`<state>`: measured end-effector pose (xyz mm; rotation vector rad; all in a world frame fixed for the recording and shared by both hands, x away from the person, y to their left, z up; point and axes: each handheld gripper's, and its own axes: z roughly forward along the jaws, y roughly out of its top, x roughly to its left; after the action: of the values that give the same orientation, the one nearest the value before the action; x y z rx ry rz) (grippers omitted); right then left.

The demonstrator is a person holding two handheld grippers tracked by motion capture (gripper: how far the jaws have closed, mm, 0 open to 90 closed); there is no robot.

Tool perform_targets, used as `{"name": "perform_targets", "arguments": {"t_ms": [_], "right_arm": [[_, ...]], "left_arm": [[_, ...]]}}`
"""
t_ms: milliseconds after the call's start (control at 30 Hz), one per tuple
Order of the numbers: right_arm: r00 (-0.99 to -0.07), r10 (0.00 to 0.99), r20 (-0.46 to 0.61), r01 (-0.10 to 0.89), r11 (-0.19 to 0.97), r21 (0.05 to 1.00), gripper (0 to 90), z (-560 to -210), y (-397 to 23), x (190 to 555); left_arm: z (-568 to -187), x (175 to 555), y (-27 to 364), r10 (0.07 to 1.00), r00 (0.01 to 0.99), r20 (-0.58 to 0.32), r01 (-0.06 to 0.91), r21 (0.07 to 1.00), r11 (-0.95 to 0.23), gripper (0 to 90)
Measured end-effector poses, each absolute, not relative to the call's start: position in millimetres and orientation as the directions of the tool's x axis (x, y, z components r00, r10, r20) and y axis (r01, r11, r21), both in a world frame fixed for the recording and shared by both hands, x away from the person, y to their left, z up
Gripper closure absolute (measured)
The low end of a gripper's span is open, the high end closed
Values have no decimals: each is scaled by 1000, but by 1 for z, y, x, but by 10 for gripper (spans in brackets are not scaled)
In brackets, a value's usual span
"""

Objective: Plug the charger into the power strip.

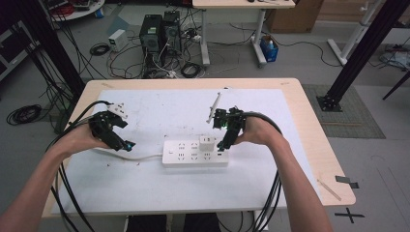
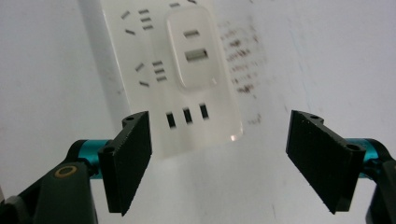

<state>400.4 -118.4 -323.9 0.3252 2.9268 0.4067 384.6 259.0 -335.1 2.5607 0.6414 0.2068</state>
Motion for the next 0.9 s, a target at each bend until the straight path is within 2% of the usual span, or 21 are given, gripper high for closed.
{"name": "perform_targets", "arguments": {"t_ms": [100, 167, 467, 900], "right_arm": [[-947, 279, -158, 229, 934, 275, 206, -316, -134, 398], [-934, 312, -173, 261, 928, 265, 132, -313, -142, 396], [-919, 348, -187, 298, 921, 252, 131, -306, -161, 389], [-913, 356, -198, 311, 923, 228, 131, -314, -165, 387]], "left_arm": [[-334, 385, 258, 473, 881, 29, 401, 486, -776, 105], [-334, 385, 257, 470, 882, 28, 399, 487, -777, 105], [-334, 386, 256, 458, 889, 27, 397, 455, -797, 105], [-336, 388, 253, 442, 896, 31, 386, 436, -813, 106]]}}
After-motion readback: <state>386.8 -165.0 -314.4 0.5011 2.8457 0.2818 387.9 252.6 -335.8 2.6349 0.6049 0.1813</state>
